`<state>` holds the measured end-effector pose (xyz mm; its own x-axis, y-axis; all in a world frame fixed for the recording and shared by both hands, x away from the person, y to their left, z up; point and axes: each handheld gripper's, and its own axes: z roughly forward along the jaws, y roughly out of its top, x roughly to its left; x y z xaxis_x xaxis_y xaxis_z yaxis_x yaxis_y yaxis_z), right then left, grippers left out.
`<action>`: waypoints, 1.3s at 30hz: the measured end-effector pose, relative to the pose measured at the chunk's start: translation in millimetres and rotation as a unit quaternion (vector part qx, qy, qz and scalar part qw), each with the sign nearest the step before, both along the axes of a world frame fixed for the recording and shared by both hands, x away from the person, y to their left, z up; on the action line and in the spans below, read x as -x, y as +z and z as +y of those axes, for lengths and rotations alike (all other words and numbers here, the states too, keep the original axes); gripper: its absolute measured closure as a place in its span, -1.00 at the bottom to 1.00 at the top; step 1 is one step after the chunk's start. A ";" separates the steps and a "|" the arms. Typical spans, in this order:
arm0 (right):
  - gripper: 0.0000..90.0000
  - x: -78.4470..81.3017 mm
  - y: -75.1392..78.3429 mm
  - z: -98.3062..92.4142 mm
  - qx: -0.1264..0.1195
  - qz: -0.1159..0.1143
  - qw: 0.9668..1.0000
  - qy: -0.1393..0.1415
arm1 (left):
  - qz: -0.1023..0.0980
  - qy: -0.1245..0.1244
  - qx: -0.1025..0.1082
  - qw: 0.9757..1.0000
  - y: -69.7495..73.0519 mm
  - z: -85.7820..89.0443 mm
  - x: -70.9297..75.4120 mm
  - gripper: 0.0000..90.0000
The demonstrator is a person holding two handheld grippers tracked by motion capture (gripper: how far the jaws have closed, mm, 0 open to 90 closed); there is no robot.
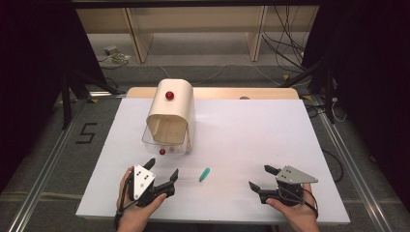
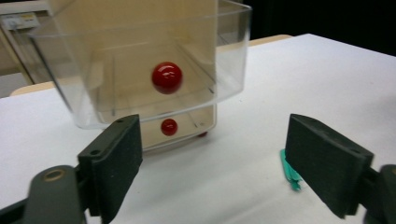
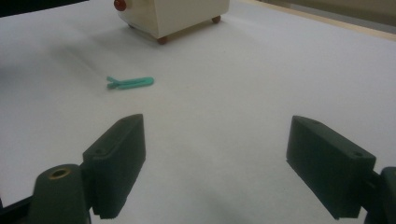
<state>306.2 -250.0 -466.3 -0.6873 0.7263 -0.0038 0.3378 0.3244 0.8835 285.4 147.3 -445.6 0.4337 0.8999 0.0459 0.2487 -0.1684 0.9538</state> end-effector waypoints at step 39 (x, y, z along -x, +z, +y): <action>-0.55 -2.4 -0.8 1.7 0.001 0.002 1.000 -0.002 | 0.075 -0.142 -0.052 0.986 -27.4 -22.6 -6.5 -0.65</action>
<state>308.6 -248.3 -467.2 -0.6843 0.7292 -0.0030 0.3428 0.3253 0.8813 291.9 124.7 -473.0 0.6767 0.7347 0.0474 0.3142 -0.3464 0.8839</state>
